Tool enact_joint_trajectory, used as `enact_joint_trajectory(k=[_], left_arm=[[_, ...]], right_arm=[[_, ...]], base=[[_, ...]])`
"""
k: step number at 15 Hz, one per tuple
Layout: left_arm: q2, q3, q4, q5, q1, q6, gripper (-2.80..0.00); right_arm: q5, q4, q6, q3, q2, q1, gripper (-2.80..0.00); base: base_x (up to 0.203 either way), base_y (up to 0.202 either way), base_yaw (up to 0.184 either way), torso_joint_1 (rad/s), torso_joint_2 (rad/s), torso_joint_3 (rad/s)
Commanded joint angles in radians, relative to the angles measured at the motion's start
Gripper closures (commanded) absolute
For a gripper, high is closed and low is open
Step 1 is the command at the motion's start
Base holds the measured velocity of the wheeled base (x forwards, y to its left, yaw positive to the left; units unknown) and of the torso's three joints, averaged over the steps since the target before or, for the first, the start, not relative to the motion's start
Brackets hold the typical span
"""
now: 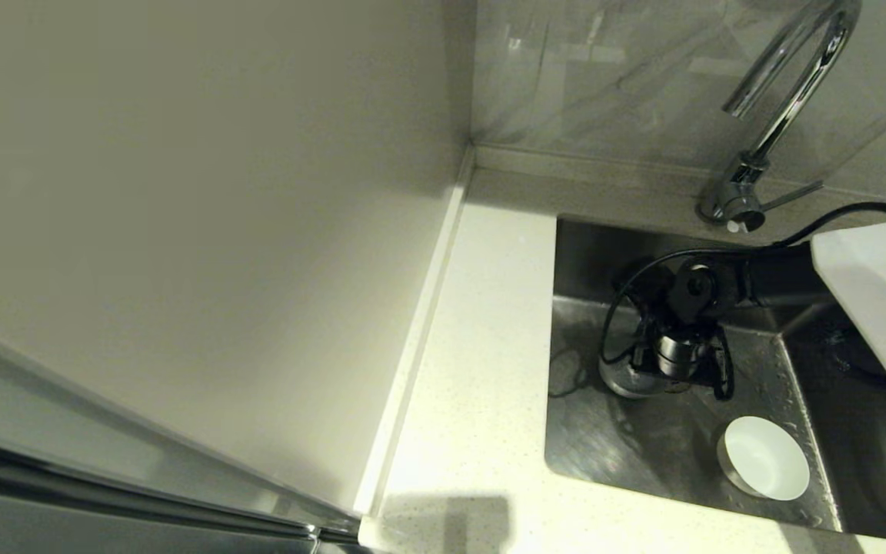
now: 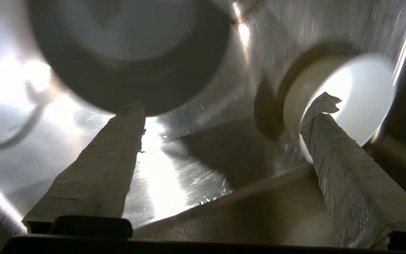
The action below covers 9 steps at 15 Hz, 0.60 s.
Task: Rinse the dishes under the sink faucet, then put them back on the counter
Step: Put a bowl back to the table from the sink
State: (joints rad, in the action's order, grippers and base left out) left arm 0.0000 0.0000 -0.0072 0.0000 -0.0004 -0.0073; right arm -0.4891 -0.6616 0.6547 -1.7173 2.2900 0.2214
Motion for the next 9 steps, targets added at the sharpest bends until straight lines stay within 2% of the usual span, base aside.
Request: enact_joint_trajectory(k=[1,5,7,9], left_arm=[[-0.001,0.003,0.0,0.0,0.0,0.0,0.0],[0.0,0.003,0.0,0.0,0.0,0.0,0.0],[0.0,0.003,0.0,0.0,-0.001,0.0,0.0],[0.0,0.003,0.0,0.0,0.0,0.0,0.0]], right_arm=[[0.0,-0.014,0.075,-0.019,0.076,-0.006,-2.8],[0.004,-0.015,0.105,-0.144,0.14,-0.034,-2.8],[0.017,-0.015,0.148,-0.203,0.17,-0.045,-2.8],[0.028,-0.015,0.166,-0.219,0.175,-0.052,-2.8]], base=[[0.0,0.0,0.0,0.0,0.0,0.0],[0.0,0.0,0.0,0.0,0.0,0.0],[0.0,0.0,0.0,0.0,0.0,0.0],[0.0,0.0,0.0,0.0,0.0,0.0]])
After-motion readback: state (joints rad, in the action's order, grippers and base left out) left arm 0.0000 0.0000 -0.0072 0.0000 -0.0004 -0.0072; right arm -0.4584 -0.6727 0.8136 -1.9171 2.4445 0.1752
